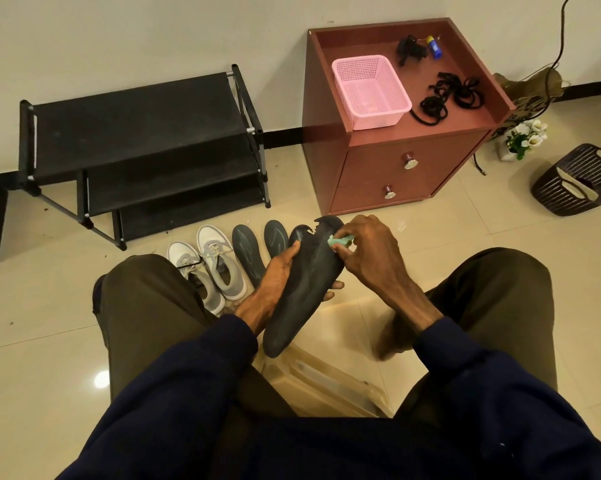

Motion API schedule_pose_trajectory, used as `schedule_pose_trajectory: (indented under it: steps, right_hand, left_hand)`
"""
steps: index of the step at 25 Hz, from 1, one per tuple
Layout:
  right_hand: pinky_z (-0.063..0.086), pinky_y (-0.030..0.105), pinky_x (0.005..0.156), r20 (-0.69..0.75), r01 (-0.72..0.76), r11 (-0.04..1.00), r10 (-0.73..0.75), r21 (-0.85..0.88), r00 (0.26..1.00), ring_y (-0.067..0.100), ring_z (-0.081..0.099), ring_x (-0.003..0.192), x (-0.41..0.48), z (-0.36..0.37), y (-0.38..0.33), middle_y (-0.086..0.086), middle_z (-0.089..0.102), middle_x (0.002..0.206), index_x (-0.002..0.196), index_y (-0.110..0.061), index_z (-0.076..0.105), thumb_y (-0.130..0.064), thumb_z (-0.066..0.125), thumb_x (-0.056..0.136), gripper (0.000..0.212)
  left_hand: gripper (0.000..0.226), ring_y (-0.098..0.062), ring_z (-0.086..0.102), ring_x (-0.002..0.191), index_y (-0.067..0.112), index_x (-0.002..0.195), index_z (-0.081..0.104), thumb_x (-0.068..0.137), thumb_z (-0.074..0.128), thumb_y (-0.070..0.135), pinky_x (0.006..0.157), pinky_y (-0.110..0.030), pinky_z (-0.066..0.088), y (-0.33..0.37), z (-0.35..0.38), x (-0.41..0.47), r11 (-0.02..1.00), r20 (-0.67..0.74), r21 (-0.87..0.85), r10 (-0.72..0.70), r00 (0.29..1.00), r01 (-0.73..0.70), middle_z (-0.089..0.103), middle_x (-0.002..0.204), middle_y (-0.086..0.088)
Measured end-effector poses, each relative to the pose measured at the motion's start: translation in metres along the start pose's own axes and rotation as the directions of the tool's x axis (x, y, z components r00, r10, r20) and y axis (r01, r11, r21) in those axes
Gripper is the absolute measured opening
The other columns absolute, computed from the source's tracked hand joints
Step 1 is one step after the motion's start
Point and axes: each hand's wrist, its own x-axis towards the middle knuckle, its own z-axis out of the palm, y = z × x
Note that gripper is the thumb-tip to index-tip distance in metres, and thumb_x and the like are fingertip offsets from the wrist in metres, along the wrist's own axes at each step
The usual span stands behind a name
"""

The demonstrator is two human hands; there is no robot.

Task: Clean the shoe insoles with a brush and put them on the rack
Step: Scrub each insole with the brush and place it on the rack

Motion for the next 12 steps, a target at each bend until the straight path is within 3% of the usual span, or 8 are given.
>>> schedule_pose_trajectory:
  steps: [5, 8, 10, 12]
  right_hand:
    - [0.058, 0.035, 0.077, 0.199, 0.094, 0.968, -0.143, 0.233, 0.970, 0.014, 0.063, 0.086, -0.007, 0.006, -0.012, 0.002, 0.073, 0.098, 0.100, -0.017, 0.081, -0.028, 0.083, 0.083, 0.021]
    - [0.055, 0.036, 0.073, 0.026, 0.035, 0.997, -0.037, 0.075, 0.999, 0.013, 0.058, 0.087, 0.002, 0.003, 0.001, 0.001, 0.073, 0.096, 0.099, -0.017, 0.080, -0.031, 0.082, 0.084, 0.021]
    - [0.056, 0.032, 0.073, -0.069, -0.017, 0.996, 0.023, 0.086, 0.997, 0.012, 0.057, 0.086, 0.003, 0.003, 0.008, 0.002, 0.072, 0.097, 0.099, -0.015, 0.079, -0.029, 0.082, 0.085, 0.020]
    - [0.054, 0.020, 0.073, 0.035, 0.021, 0.973, -0.029, 0.230, 0.999, 0.008, 0.059, 0.083, -0.001, 0.005, 0.000, 0.002, 0.072, 0.098, 0.101, -0.013, 0.080, -0.023, 0.083, 0.084, 0.020]
  left_hand:
    - [0.045, -0.025, 0.076, 0.066, 0.002, 0.123, 0.055, 0.108, 0.035, 0.039, 0.053, -0.034, 0.061, -0.001, 0.003, 0.000, 1.000, 0.006, -0.010, 0.008, 1.000, -0.008, 0.078, 0.082, -0.013]
    - [0.065, -0.038, 0.074, 0.089, 0.002, 0.138, 0.052, 0.102, 0.039, 0.055, 0.068, -0.044, 0.064, 0.000, 0.002, 0.001, 0.999, 0.022, -0.049, -0.016, 1.000, 0.018, 0.070, 0.116, -0.026]
    - [0.067, -0.040, 0.073, 0.092, 0.003, 0.137, 0.054, 0.102, 0.038, 0.059, 0.072, -0.046, 0.063, 0.000, 0.001, 0.002, 0.998, 0.007, -0.027, -0.057, 0.998, 0.058, 0.067, 0.121, -0.028]
    - [0.064, -0.038, 0.074, 0.085, 0.002, 0.138, 0.053, 0.104, 0.037, 0.054, 0.066, -0.044, 0.064, -0.001, 0.002, 0.000, 0.996, 0.043, -0.046, -0.069, 0.997, 0.071, 0.071, 0.112, -0.026]
